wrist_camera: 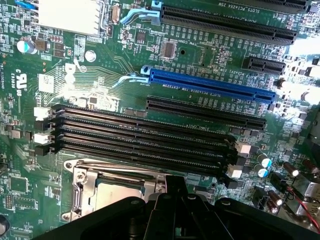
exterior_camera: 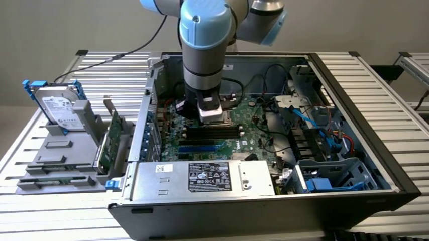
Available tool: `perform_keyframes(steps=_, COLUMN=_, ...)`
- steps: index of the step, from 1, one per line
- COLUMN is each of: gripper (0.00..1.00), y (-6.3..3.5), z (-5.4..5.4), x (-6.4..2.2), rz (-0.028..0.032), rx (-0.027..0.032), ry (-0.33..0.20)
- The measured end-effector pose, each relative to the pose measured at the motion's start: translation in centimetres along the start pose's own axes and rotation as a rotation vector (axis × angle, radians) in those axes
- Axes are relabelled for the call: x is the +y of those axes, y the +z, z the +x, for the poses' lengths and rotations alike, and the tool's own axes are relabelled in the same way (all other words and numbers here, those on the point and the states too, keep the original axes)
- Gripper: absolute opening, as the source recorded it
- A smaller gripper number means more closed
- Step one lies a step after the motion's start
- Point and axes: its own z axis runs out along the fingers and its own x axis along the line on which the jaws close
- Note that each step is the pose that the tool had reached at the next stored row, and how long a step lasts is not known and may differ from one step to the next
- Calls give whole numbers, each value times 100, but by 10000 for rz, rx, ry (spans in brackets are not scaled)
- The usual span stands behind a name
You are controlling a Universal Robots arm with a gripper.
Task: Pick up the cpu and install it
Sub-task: 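Install the first cpu locking lever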
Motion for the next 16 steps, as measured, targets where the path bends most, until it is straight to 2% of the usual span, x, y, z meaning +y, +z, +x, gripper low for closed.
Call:
perform_keyframes(steps=2, gripper=11, y=1, z=2, x=-7, rz=-46, rx=-16, ry=2)
perform_keyframes(steps=5, gripper=11, y=-8, z=2, x=-10, rz=-67, rx=-24, ry=3)
perform_keyframes(steps=16, gripper=11, y=-64, z=3, x=-21, rz=-76, rx=-29, ry=4)
